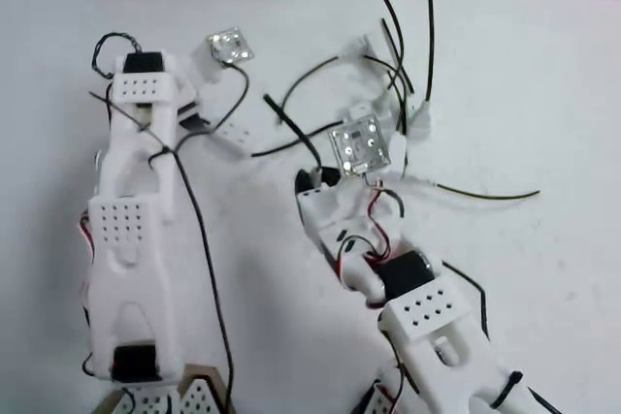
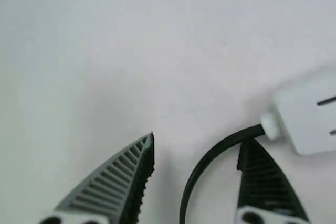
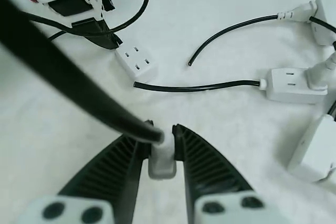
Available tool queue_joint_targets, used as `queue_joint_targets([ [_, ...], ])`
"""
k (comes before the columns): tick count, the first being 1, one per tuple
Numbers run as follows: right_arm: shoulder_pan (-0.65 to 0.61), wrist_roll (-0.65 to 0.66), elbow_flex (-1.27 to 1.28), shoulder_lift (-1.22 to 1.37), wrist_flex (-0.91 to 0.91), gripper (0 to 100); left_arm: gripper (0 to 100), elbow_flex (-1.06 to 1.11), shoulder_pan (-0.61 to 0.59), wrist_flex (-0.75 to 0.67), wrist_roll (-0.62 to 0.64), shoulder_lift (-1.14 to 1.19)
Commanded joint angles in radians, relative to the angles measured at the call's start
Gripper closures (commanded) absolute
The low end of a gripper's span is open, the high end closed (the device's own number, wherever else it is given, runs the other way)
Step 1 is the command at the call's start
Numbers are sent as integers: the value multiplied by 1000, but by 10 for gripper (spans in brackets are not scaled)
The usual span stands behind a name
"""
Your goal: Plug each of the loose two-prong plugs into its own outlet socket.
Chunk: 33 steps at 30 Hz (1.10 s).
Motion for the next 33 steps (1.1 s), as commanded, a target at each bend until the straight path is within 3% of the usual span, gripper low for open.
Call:
queue_joint_targets([
  [1,7,-6,-12,-21,-21,981,848,-175,-12,37,6,88],
  [5,10,-6,-12,-21,-21,981,972,-331,-10,190,-46,162],
  [11,10,-6,-12,-21,-22,981,976,-600,-10,496,-71,217],
  [14,10,-6,-12,-21,-22,981,976,-681,-12,549,-60,240],
  [26,12,-6,-12,-21,-22,981,977,-646,-84,555,124,191],
  [29,12,-6,-12,-21,-22,981,977,-534,-93,555,140,90],
  [33,12,-6,-12,-21,-22,981,977,-215,-88,554,141,-116],
])
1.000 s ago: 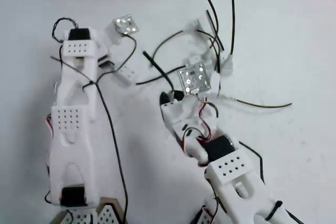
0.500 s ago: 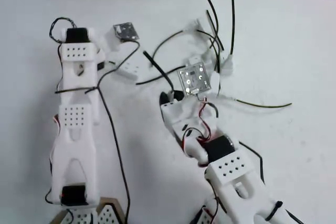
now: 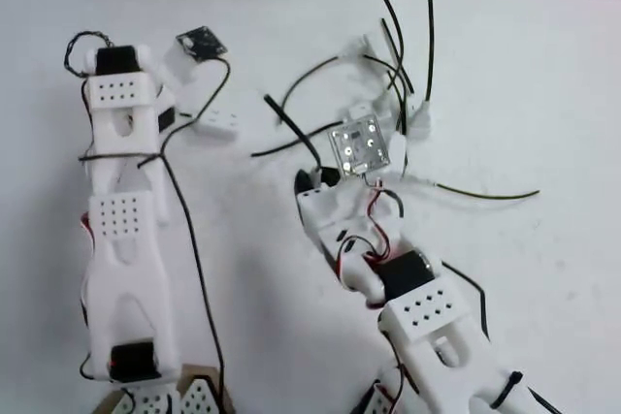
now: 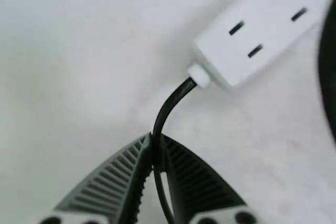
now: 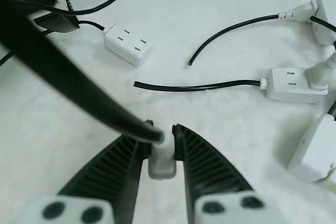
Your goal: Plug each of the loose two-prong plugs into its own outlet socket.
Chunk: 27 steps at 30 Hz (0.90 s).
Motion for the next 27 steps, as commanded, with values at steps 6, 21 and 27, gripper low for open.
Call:
queue_joint_targets([
  [6,12,-6,-12,-21,-22,981,977,756,12,-3,5,-553],
  [21,13,-6,-3,-22,-24,981,972,1606,18,-310,367,-960],
  [27,12,-6,-3,-22,-24,981,786,1680,24,-356,400,-1066],
])
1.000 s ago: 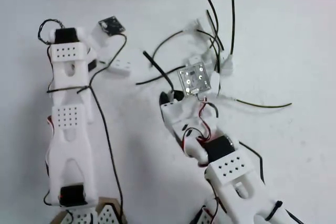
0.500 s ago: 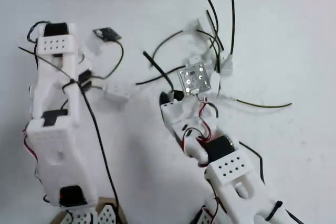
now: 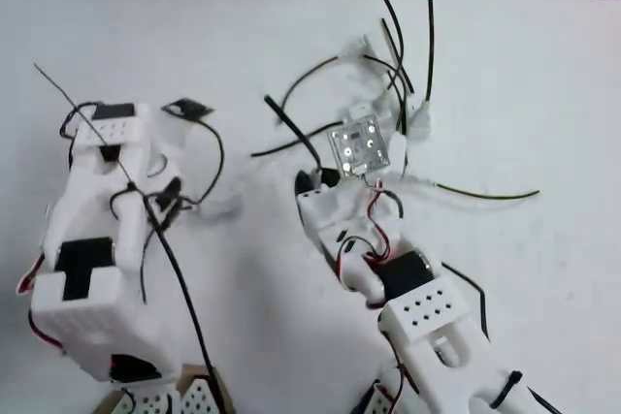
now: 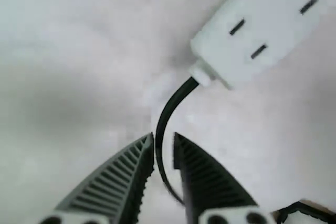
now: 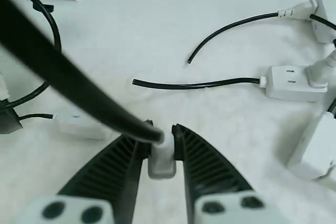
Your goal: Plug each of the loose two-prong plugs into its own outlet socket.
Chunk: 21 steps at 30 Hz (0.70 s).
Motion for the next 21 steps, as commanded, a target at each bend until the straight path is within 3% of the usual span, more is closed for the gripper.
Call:
queue_joint_targets([
  [1,12,-6,-8,-22,-24,981,743,6,16,-12,14,-124],
  [7,12,-6,-8,-22,-24,981,657,8,67,-18,2,-231],
  [11,13,-6,-8,-22,-24,981,653,31,147,-61,-98,-223],
  [17,13,-6,-6,-22,-24,981,653,26,170,-281,-227,-51],
  [21,13,-6,-6,-22,-24,981,658,-112,168,-269,-232,113],
])
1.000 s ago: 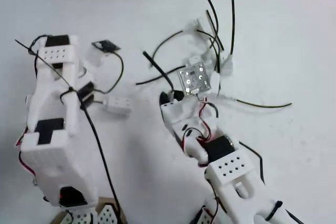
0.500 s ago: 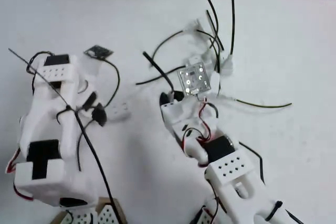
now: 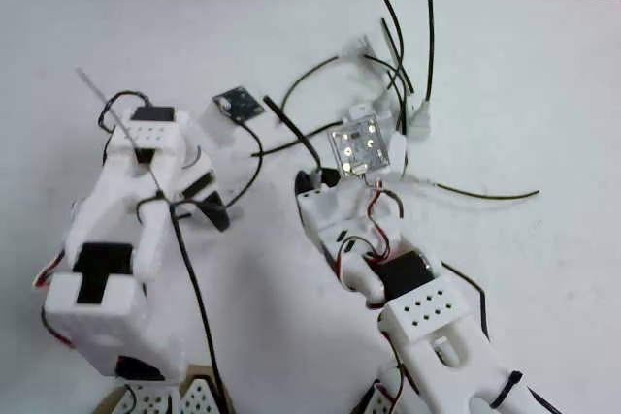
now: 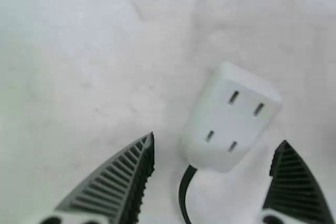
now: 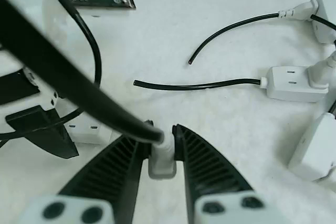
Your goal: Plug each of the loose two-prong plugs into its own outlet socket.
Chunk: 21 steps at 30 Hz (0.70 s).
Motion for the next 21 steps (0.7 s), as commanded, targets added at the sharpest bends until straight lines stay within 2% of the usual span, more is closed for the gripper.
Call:
queue_joint_targets([
  [1,13,-6,-6,-22,-24,981,673,-167,13,51,-9,102],
  [5,13,-6,-6,-22,-24,981,784,-301,24,169,3,199],
  [7,13,-6,-6,-22,-24,981,802,-328,31,190,97,222],
  [9,13,-6,-6,-22,-24,981,771,-334,35,196,195,225],
  [12,13,-6,-6,-22,-24,981,676,-333,36,221,256,209],
  [21,4,-6,-6,-22,-24,981,662,-330,-5,338,256,-24],
])
